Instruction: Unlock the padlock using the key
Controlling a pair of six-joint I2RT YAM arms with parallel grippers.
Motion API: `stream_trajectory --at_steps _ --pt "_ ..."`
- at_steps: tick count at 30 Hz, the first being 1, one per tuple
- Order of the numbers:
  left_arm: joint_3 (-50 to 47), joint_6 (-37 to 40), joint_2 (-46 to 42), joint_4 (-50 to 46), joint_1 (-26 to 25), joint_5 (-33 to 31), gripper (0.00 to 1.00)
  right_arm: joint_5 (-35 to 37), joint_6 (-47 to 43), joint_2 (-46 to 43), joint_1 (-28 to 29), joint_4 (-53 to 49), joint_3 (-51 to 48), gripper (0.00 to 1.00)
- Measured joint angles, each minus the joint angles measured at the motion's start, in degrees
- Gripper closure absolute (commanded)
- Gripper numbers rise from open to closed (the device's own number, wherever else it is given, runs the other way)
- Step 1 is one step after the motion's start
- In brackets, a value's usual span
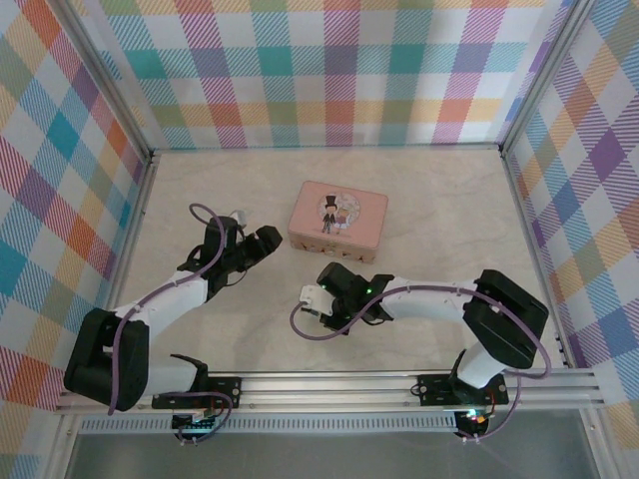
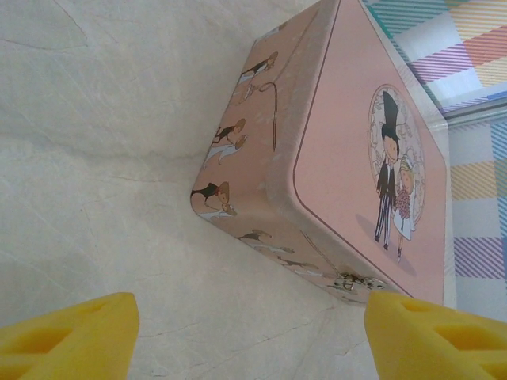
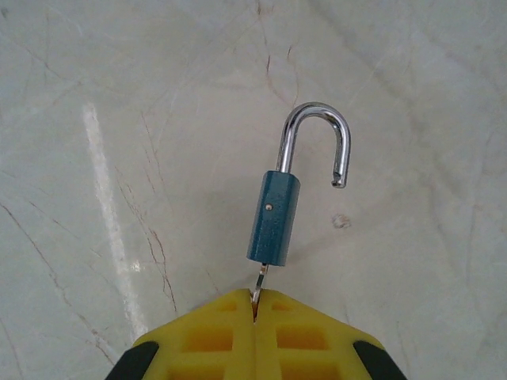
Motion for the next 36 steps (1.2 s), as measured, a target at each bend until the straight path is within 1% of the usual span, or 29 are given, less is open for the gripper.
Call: stream_trajectory --at_steps 3,6,8,11,13,15,17,18,19,20,26,29,33,36 --pt "0.00 0.00 0.02 0.02 -0.09 0.00 0.25 0.26 0.42 0.63 0.00 -0.20 -0.02 0.78" --pt "0.00 0.00 0.02 0.02 -0.09 0.00 0.24 1.42 0.59 0.63 0.00 -0.02 0.00 0.68" --pt "0.00 0.00 0.13 0.04 -0.09 0.00 0.24 2.25 0.81 0.63 -0.02 0.02 0.00 0.63" --pt "0.00 0.00 0.81 0.07 -0.09 0.00 0.24 3.54 1.25 0.13 -0.02 0.00 0.00 0.60" --pt "0.00 0.00 1.14 0.04 -0.09 0.00 0.24 4.15 1.90 -1.22 -0.17 0.00 -0.02 0.57" --pt "0.00 0.00 1.18 0.04 -0.09 0.00 0.24 4.44 3.02 -3.72 -0.92 0.20 -0.04 0.49" --pt "0.00 0.02 1.18 0.13 -0.09 -0.04 0.23 5.31 3.89 -6.16 -1.55 0.66 -0.04 0.46" --pt "0.00 0.02 1.18 0.13 -0.09 -0.26 0.22 5.81 4.48 -7.37 -2.10 1.07 -0.04 0.41" --pt "0.00 0.07 1.18 0.13 -0.09 -0.44 0.18 6.32 5.11 -8.28 -2.64 1.46 -0.07 0.32" --pt "0.00 0.39 1.18 0.09 -0.09 -0.63 0.00 6.95 5.92 -9.27 -3.41 1.95 -0.09 0.01" --pt "0.02 1.53 1.11 -0.26 -0.09 -2.36 0.00 9.42 9.57 -12.46 -8.81 4.94 -0.48 0.00" --pt "0.85 3.13 1.07 -2.03 -0.09 -3.80 0.00 10.84 12.74 -13.62 -12.48 6.34 -0.48 0.00" --pt "4.48 7.61 1.03 -5.22 -0.07 -7.87 0.00 13.44 17.14 -15.23 -18.62 8.55 -0.48 0.00" --pt "7.28 12.07 1.03 -6.60 0.33 -12.74 0.00 18.05 19.98 -15.63 -23.71 10.71 -0.24 0.00"
